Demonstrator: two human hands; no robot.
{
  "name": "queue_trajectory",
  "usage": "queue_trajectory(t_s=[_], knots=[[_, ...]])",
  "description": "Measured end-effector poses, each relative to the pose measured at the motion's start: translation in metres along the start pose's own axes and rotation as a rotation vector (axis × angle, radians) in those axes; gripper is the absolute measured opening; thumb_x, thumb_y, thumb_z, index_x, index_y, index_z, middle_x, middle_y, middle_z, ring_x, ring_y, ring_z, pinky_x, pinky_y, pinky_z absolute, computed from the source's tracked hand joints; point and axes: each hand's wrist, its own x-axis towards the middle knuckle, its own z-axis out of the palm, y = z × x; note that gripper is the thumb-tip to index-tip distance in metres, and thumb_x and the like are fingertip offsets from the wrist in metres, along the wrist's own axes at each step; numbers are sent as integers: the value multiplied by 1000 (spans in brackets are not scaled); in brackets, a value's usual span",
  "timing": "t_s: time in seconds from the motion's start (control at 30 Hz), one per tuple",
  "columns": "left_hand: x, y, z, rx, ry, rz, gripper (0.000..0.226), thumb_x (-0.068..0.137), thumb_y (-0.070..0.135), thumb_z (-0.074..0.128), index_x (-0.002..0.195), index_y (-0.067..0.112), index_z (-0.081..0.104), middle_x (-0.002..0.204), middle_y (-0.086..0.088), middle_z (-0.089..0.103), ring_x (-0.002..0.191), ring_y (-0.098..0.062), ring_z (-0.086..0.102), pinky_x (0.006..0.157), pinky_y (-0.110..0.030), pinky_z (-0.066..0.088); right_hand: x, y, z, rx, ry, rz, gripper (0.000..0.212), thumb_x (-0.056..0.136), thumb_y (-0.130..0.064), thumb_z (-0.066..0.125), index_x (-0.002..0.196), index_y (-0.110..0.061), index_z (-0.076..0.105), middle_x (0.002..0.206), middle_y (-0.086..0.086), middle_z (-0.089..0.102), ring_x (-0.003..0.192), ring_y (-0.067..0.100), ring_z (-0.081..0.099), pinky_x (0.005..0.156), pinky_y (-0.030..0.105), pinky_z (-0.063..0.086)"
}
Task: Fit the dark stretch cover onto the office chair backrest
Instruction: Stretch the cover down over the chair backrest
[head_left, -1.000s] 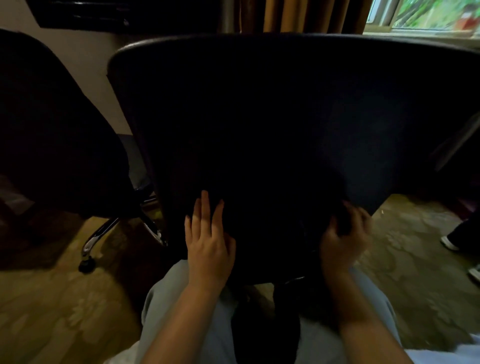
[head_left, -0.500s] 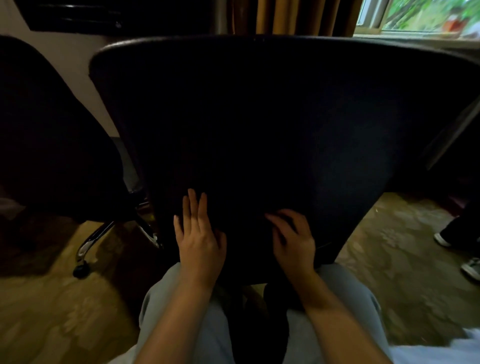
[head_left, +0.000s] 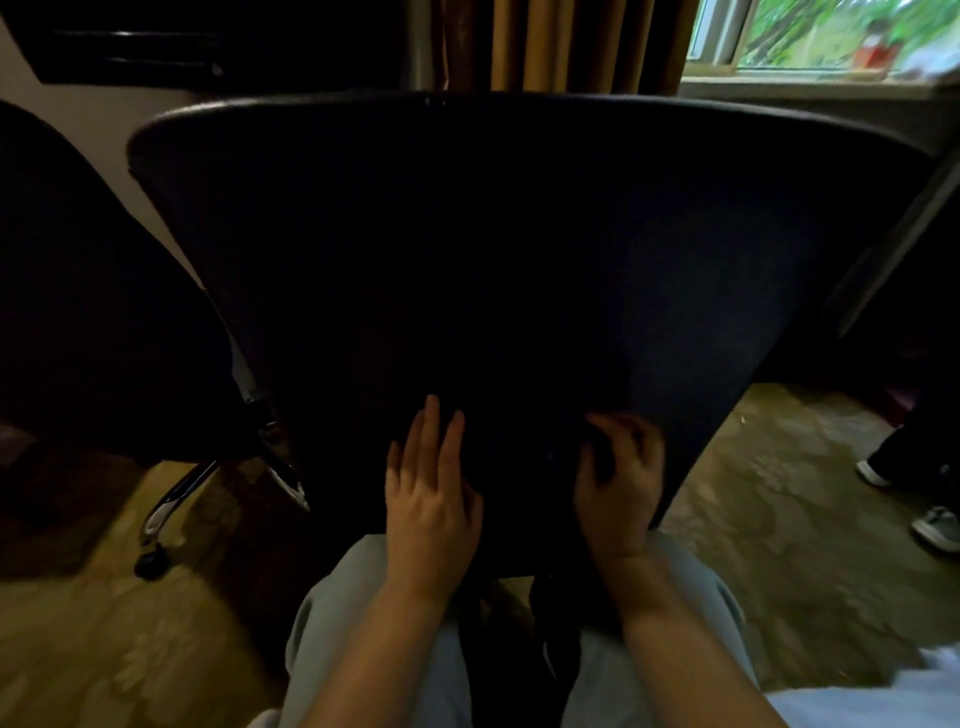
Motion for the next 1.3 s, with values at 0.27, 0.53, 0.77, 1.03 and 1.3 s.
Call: queue_trajectory(t_s=[0.27, 0.53, 0.77, 1.03, 1.3], knots=[[0, -20, -7, 55, -66, -62, 67, 84, 29, 43, 148, 16, 26, 159, -4, 17, 145, -22, 19, 115, -51, 23, -3, 11, -3, 33, -25, -2, 25, 84, -13, 55, 105, -7, 65, 107, 16, 58, 97, 20, 54, 93, 5, 34], [-1, -10, -5, 16, -42, -88, 66, 86, 29, 44, 147, 15, 26, 159, -7, 15, 144, -25, 21, 116, -48, 21, 29, 28, -14, 100, 324, 456, 36, 77, -8, 52, 110, 4, 58, 106, 24, 58, 103, 28, 54, 94, 12, 37], [-1, -5, 1, 36, -48, -97, 65, 83, 26, 46, 145, 11, 32, 158, -15, 15, 141, -33, 25, 112, -53, 26, -2, -1, 1, -43, -39, -69, 25, 82, -8, 53, 102, -7, 68, 111, 9, 53, 100, 22, 52, 94, 8, 33], [-2, -21, -8, 52, -82, -63, 67, 84, 30, 44, 147, 16, 26, 159, -3, 15, 145, -22, 18, 114, -53, 24, 19, 8, -18, -20, 43, 43, 25, 79, -1, 59, 103, -4, 67, 109, 14, 55, 99, 21, 53, 93, 3, 31], [-2, -2, 3, 14, -25, -102, 64, 83, 23, 51, 143, 10, 34, 157, -15, 16, 141, -35, 23, 110, -57, 31, 67, 1, -39, -20, 256, 67, 27, 74, 9, 56, 100, 6, 63, 105, 28, 55, 104, 25, 50, 95, 8, 31]])
